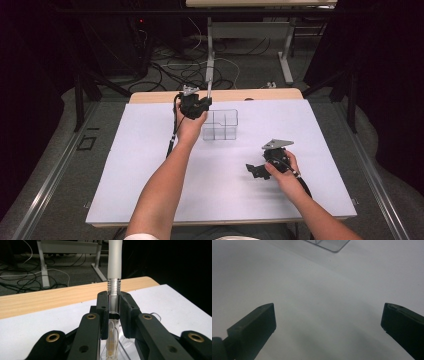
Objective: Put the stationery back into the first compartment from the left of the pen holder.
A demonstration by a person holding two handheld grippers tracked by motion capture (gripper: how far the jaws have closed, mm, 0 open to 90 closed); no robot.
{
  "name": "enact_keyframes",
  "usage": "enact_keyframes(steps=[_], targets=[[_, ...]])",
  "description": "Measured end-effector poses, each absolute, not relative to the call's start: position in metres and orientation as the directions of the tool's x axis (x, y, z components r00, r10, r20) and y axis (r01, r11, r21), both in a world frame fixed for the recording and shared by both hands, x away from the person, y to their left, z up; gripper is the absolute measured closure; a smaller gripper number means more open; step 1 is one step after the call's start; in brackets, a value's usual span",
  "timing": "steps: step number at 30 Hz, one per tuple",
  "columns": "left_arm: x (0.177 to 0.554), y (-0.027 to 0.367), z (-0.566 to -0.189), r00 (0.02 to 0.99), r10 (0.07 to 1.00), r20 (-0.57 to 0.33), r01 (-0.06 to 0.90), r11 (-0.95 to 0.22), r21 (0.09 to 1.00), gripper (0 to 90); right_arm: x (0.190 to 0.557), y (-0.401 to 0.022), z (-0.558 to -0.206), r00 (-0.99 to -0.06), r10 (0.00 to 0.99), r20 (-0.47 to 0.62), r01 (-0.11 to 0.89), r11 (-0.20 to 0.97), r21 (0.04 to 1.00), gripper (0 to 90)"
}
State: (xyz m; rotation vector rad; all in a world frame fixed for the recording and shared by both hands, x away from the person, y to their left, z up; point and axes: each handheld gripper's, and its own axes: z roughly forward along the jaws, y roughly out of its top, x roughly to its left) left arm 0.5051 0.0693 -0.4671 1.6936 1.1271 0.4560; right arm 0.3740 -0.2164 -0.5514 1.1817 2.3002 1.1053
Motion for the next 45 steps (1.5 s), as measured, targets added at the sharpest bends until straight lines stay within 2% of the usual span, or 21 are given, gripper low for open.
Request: enact_keyframes(steps=[8, 17, 19, 21, 28, 33, 38, 42, 45], targets=[[0.502, 0.065, -0.486, 0.495, 0.845, -0.204, 0.488, -0.076, 0.870, 79.3, 0.374, -0.216, -0.552, -0.607, 0.792, 0.070, 0.549, 0.353, 0.758, 0.0], [0.496, 0.069, -0.490, 0.506, 0.839, -0.200, 0.509, -0.103, 0.855, 78.5, 0.374, -0.215, -0.553, -0.615, 0.786, 0.066, 0.550, 0.368, 0.750, 0.1], [0.494, 0.071, -0.489, 0.511, 0.833, -0.211, 0.513, -0.098, 0.853, 73.8, 0.374, -0.215, -0.554, -0.622, 0.781, 0.063, 0.543, 0.371, 0.753, 0.3], [0.490, 0.074, -0.487, 0.534, 0.825, -0.185, 0.492, -0.126, 0.861, 70.0, 0.374, -0.215, -0.554, -0.622, 0.780, 0.059, 0.539, 0.373, 0.755, 0.5], [0.474, 0.088, -0.478, 0.568, 0.795, -0.211, 0.495, -0.125, 0.860, 57.8, 0.375, -0.215, -0.555, -0.621, 0.781, 0.063, 0.547, 0.375, 0.749, 0.6], [0.458, 0.096, -0.471, 0.596, 0.766, -0.240, 0.500, -0.121, 0.858, 41.9, 0.375, -0.215, -0.555, -0.615, 0.786, 0.061, 0.550, 0.373, 0.747, 0.8], [0.438, 0.108, -0.464, 0.626, 0.736, -0.257, 0.495, -0.120, 0.861, 36.1, 0.375, -0.216, -0.555, -0.616, 0.786, 0.052, 0.545, 0.378, 0.748, 0.9], [0.422, 0.118, -0.463, 0.655, 0.706, -0.270, 0.486, -0.120, 0.866, 35.0, 0.375, -0.216, -0.554, -0.610, 0.790, 0.061, 0.552, 0.368, 0.748, 0.9], [0.411, 0.124, -0.463, 0.670, 0.707, -0.226, 0.451, -0.146, 0.880, 33.2, 0.375, -0.216, -0.554, -0.610, 0.790, 0.057, 0.550, 0.371, 0.748, 0.9]])
